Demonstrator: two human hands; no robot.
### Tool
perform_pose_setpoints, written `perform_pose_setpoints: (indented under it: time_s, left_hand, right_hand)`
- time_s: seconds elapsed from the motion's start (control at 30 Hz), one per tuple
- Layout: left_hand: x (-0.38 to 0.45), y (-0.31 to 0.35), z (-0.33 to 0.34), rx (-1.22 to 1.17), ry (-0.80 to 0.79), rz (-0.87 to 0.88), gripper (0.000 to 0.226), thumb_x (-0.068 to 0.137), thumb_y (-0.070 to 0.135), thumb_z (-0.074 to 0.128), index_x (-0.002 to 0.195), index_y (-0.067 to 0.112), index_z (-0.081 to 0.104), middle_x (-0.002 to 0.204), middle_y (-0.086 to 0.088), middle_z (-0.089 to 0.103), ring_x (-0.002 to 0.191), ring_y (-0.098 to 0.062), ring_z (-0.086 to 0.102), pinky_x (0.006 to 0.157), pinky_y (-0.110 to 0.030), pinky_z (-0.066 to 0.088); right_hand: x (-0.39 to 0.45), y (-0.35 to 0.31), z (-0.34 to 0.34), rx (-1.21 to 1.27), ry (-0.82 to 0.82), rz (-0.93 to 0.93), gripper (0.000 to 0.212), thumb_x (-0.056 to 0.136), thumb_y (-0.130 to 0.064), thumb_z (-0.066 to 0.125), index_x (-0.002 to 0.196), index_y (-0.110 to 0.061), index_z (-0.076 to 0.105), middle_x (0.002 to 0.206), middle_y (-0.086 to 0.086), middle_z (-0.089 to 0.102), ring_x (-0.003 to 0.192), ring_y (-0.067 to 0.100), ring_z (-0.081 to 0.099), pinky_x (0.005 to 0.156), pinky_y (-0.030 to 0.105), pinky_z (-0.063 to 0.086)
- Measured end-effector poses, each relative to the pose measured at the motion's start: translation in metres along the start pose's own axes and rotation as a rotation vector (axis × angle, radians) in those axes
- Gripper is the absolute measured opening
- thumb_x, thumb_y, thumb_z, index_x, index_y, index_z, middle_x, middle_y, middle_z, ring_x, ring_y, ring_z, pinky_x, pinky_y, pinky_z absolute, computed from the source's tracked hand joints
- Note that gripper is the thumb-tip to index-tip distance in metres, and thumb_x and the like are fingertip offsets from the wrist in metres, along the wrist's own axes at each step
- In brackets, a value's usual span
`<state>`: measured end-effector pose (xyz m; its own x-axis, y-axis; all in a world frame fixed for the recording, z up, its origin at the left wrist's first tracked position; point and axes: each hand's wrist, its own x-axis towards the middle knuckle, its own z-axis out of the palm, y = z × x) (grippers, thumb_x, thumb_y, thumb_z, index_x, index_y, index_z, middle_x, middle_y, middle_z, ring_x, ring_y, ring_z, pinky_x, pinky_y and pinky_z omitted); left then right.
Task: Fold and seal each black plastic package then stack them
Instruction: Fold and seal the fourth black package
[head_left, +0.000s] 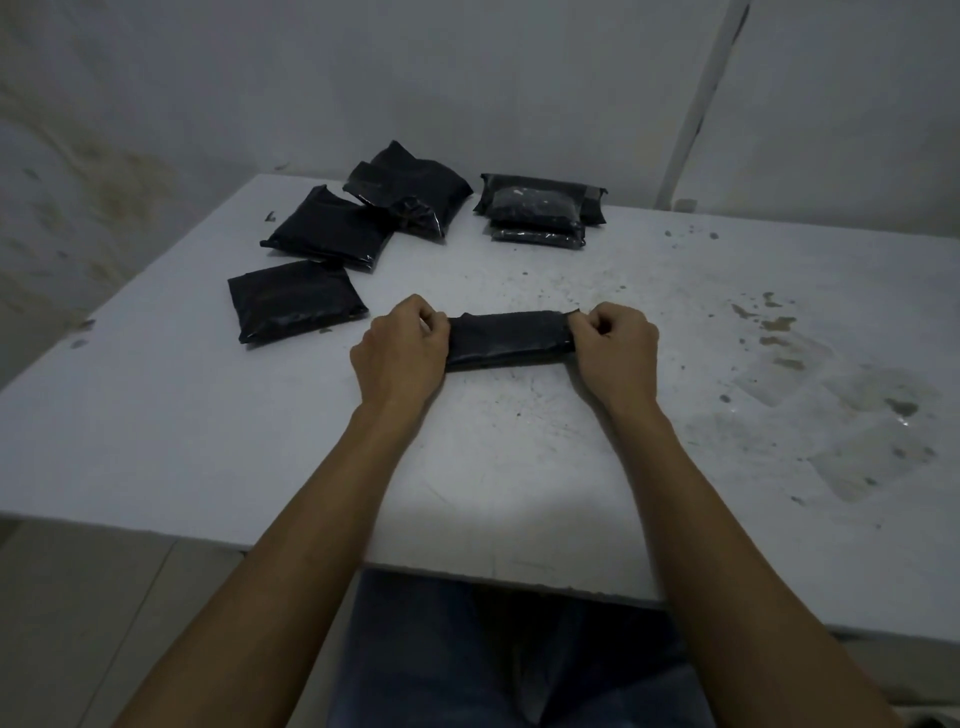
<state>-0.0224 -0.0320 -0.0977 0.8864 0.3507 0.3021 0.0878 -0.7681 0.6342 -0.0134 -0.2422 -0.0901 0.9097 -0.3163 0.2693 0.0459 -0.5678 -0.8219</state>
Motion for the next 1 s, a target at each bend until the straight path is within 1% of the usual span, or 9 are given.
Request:
perform_pose_setpoints:
  time_s: [0.17, 0.4, 0.53, 0.67, 0.73, 0.8, 0.9, 0.93, 1.0]
  left_hand:
    - [0.002, 0.000, -0.004, 0.038, -0.006, -0.019, 0.025, 0.101, 0.038, 0.052, 0.092, 0.020, 0.067, 0.086, 0.002, 0.068, 0.083, -0.021, 0.061, 0.075, -0.035, 0.038]
    - [0.006, 0.004, -0.011, 0.083, -0.061, -0.058, 0.025, 0.096, 0.038, 0.060, 0.083, 0.019, 0.070, 0.077, 0.004, 0.067, 0.077, -0.018, 0.060, 0.072, -0.033, 0.038]
    - [0.007, 0.002, -0.011, 0.119, -0.101, -0.052, 0.028, 0.094, 0.041, 0.061, 0.080, 0.019, 0.069, 0.077, 0.003, 0.066, 0.076, -0.020, 0.062, 0.072, -0.034, 0.040]
    - [0.010, 0.001, -0.012, 0.180, -0.127, -0.023, 0.028, 0.099, 0.040, 0.057, 0.088, 0.017, 0.068, 0.086, -0.001, 0.066, 0.084, -0.023, 0.063, 0.072, -0.036, 0.040]
    - [0.012, 0.002, -0.013, 0.184, -0.128, -0.007, 0.024, 0.101, 0.036, 0.057, 0.095, 0.015, 0.067, 0.091, -0.003, 0.067, 0.086, -0.024, 0.065, 0.072, -0.037, 0.044]
    - [0.013, 0.004, -0.016, 0.151, -0.048, 0.061, 0.016, 0.101, 0.031, 0.060, 0.106, 0.017, 0.064, 0.101, -0.002, 0.066, 0.089, -0.022, 0.065, 0.074, -0.037, 0.048]
    - [0.003, 0.020, -0.021, 0.081, 0.148, 0.281, 0.009, 0.102, 0.024, 0.061, 0.110, 0.020, 0.064, 0.107, 0.000, 0.061, 0.083, -0.014, 0.062, 0.070, -0.031, 0.047]
    - [-0.002, 0.029, -0.022, 0.080, 0.172, 0.350, 0.009, 0.103, 0.024, 0.060, 0.110, 0.020, 0.064, 0.105, 0.001, 0.060, 0.081, -0.013, 0.061, 0.069, -0.030, 0.048]
    - [-0.013, 0.043, -0.016, 0.125, 0.126, 0.411, 0.015, 0.104, 0.030, 0.056, 0.112, 0.020, 0.063, 0.105, 0.001, 0.059, 0.085, -0.015, 0.059, 0.071, -0.033, 0.050]
  right_hand:
    - [0.005, -0.001, -0.002, -0.095, -0.049, 0.038, 0.032, 0.089, -0.024, 0.063, 0.068, 0.000, 0.065, 0.058, 0.003, 0.055, 0.053, 0.014, 0.048, 0.051, 0.027, 0.038]
    - [0.009, -0.004, -0.002, -0.194, -0.067, 0.054, 0.030, 0.089, -0.026, 0.063, 0.064, -0.010, 0.062, 0.058, 0.002, 0.053, 0.052, 0.014, 0.048, 0.048, 0.025, 0.033]
    - [0.011, -0.006, -0.001, -0.241, -0.067, 0.049, 0.031, 0.090, -0.026, 0.065, 0.066, -0.008, 0.064, 0.059, 0.002, 0.055, 0.054, 0.015, 0.050, 0.048, 0.024, 0.032]
    - [0.009, -0.005, 0.000, -0.271, -0.064, 0.027, 0.034, 0.089, -0.027, 0.065, 0.059, -0.013, 0.056, 0.056, 0.000, 0.052, 0.054, 0.017, 0.052, 0.048, 0.025, 0.030]
    - [0.008, -0.005, 0.000, -0.271, -0.066, 0.016, 0.035, 0.088, -0.026, 0.066, 0.058, -0.013, 0.056, 0.055, 0.000, 0.052, 0.054, 0.018, 0.053, 0.049, 0.026, 0.033]
    - [0.007, -0.004, 0.001, -0.280, -0.068, 0.012, 0.034, 0.088, -0.025, 0.066, 0.058, -0.013, 0.057, 0.056, 0.000, 0.053, 0.056, 0.019, 0.055, 0.051, 0.027, 0.036]
    - [0.006, -0.004, 0.002, -0.302, -0.063, 0.009, 0.032, 0.087, -0.024, 0.065, 0.058, -0.011, 0.059, 0.056, 0.001, 0.054, 0.055, 0.018, 0.054, 0.050, 0.026, 0.035]
    - [0.006, -0.004, 0.002, -0.303, -0.065, 0.008, 0.032, 0.087, -0.024, 0.065, 0.059, -0.009, 0.061, 0.056, 0.001, 0.054, 0.055, 0.018, 0.054, 0.049, 0.026, 0.035]
    - [0.006, -0.005, 0.002, -0.305, -0.072, 0.010, 0.032, 0.087, -0.024, 0.065, 0.061, -0.006, 0.064, 0.057, 0.003, 0.055, 0.056, 0.020, 0.056, 0.049, 0.025, 0.035]
